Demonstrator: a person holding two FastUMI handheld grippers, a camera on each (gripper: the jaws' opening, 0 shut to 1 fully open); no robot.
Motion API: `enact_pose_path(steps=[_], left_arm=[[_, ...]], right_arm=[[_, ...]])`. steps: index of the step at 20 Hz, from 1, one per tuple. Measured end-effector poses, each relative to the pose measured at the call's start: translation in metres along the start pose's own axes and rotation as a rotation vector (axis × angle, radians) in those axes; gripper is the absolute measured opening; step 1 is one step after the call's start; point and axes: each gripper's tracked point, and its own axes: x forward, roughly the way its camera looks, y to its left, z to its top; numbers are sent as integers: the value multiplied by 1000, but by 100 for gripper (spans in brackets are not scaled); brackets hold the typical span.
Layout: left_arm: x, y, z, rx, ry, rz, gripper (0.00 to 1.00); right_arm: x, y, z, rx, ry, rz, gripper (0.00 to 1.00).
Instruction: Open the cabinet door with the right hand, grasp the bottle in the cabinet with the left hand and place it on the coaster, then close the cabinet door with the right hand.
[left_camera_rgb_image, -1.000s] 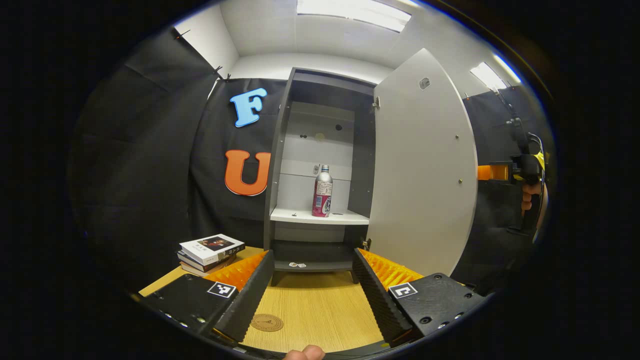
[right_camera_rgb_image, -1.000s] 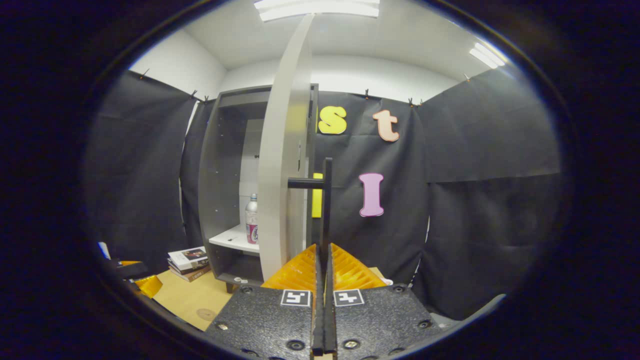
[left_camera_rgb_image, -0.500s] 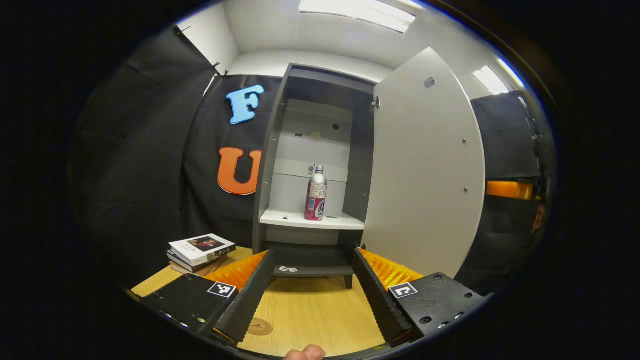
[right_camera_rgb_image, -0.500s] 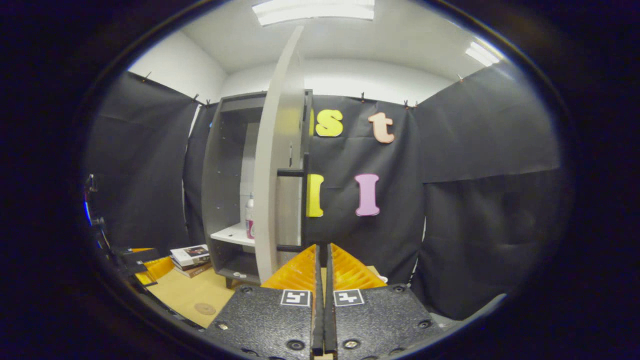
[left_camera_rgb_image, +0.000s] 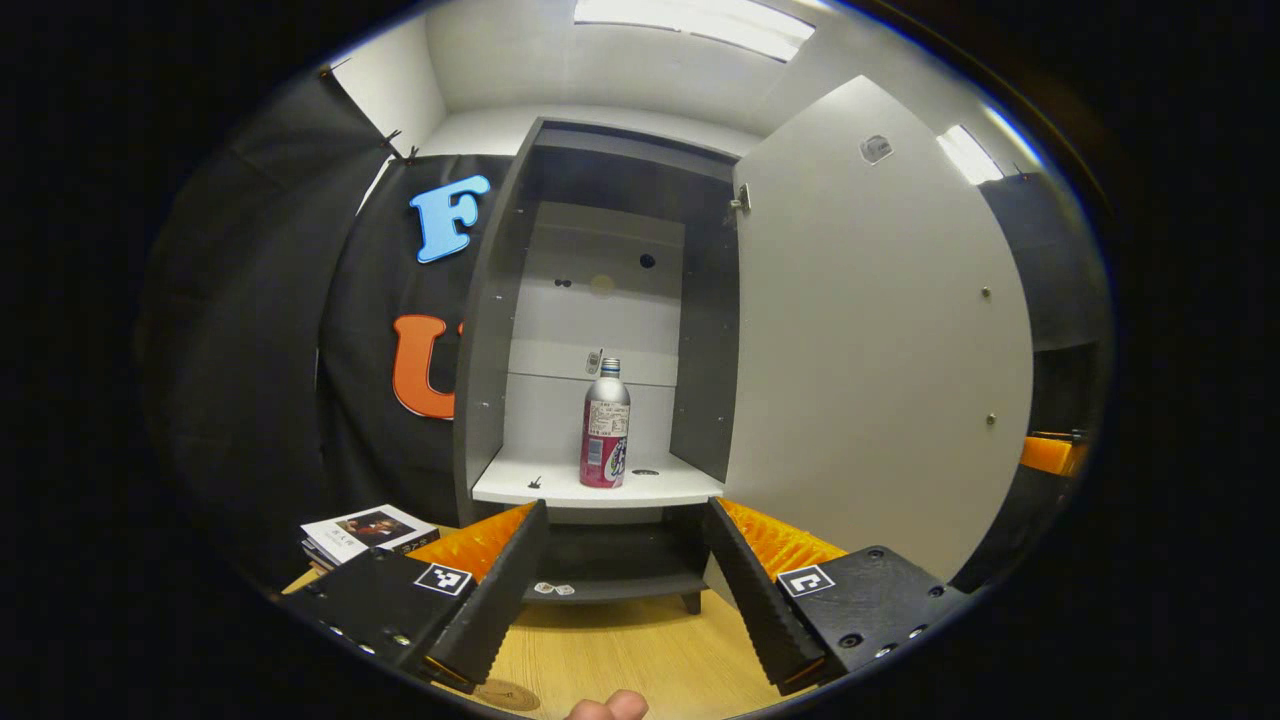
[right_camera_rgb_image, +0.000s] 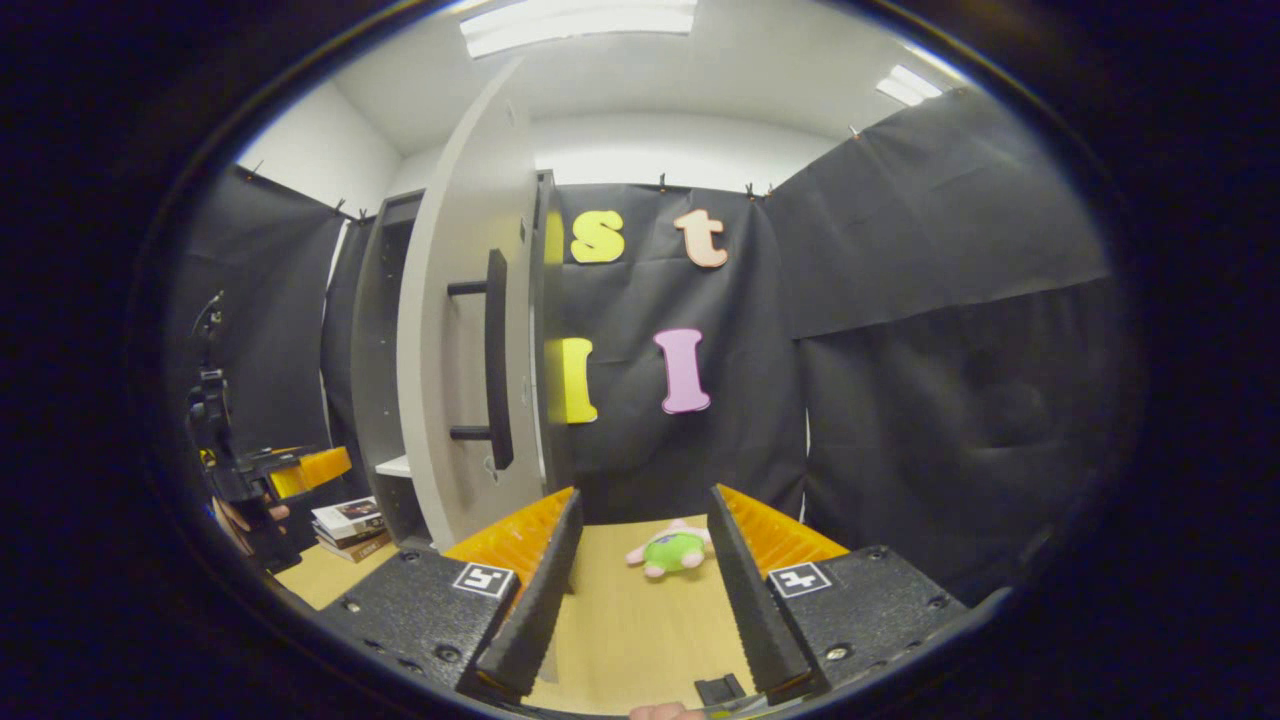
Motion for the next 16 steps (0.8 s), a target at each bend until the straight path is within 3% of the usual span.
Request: enact_pose_path(steps=[1,6,9,12,16], left_arm=[[14,-1,6,15,-15,-1,95],[101,-11,26,-19,-28,-47,95],[155,-1,28,-36,-12,-2,95],[203,22,9,5,37,74,95],[245,30,-11,31,64,111,95]], right_arm=[[1,-3,-4,-2,2,-6,84],[8,-2,-12,60,7,26,86],[10,-8,-18,47,26,25,86],[2,-23,-22,12,36,-20,86],[-2,-39,-29,33,51,-73,86]])
